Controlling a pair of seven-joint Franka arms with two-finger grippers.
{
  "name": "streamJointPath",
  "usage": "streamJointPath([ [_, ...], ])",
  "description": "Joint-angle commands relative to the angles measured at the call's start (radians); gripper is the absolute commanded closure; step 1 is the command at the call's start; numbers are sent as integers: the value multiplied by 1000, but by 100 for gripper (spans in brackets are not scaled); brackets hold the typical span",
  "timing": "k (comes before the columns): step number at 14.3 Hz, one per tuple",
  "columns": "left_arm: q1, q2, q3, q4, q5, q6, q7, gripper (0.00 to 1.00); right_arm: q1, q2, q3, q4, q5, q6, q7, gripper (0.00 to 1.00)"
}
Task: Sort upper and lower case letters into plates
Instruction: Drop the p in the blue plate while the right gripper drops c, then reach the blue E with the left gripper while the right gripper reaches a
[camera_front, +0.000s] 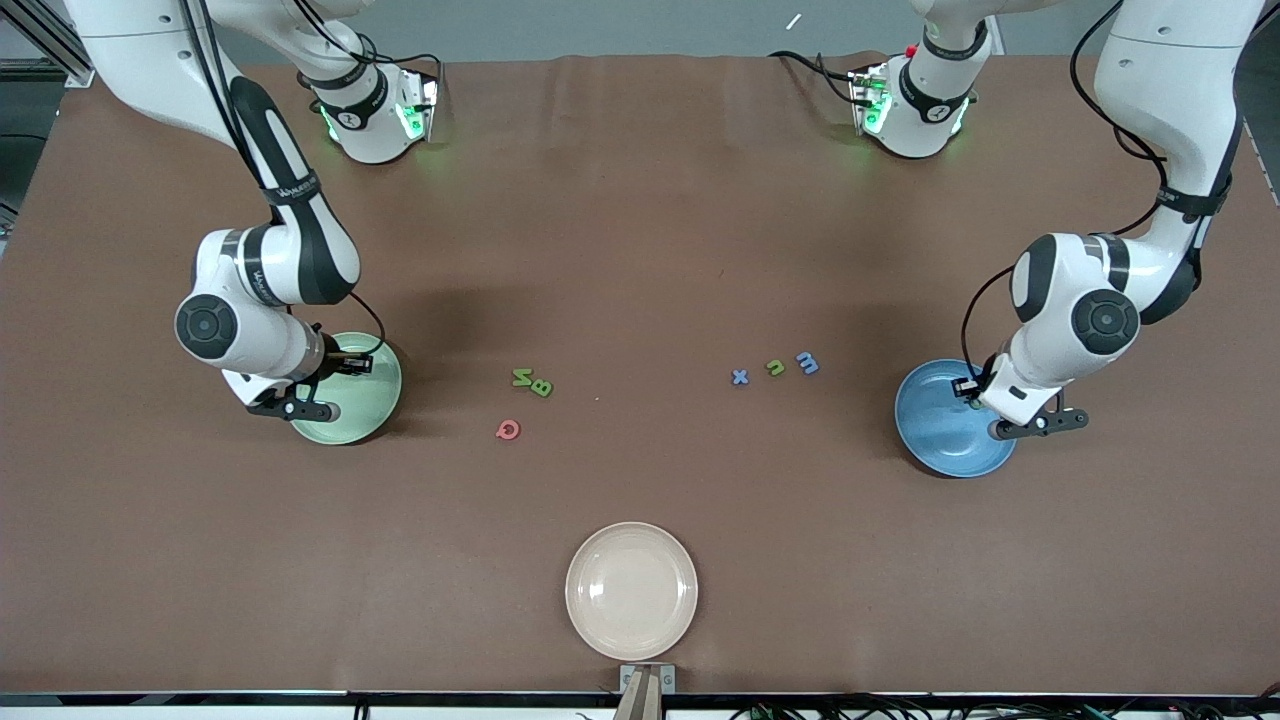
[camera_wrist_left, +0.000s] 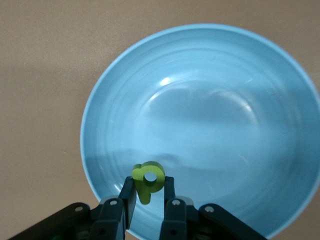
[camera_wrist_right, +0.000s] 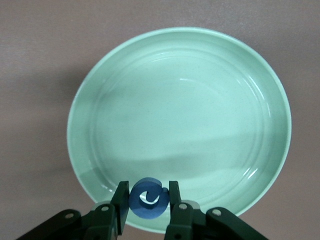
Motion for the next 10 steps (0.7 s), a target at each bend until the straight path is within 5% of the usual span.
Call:
streamJointPath([
  [1,35,15,-11,-8,68,31,12,83,-28,-13,12,-58,-14,63,-1,99],
  [5,37,38,-11,-6,88,60,12,82,-48,-1,12,-79,-14,108,-5,98],
  [7,35,38,-11,-5,88,60,10,74,-49,9,12,-92,-14,129,-5,97],
  [8,34,38,-12,-4,88,60,9,64,-49,10,12,-92,-14,131,-5,95],
  [10,26,20,-14,-4,88,52,9,10,-49,12,12,-92,-14,131,-5,76],
])
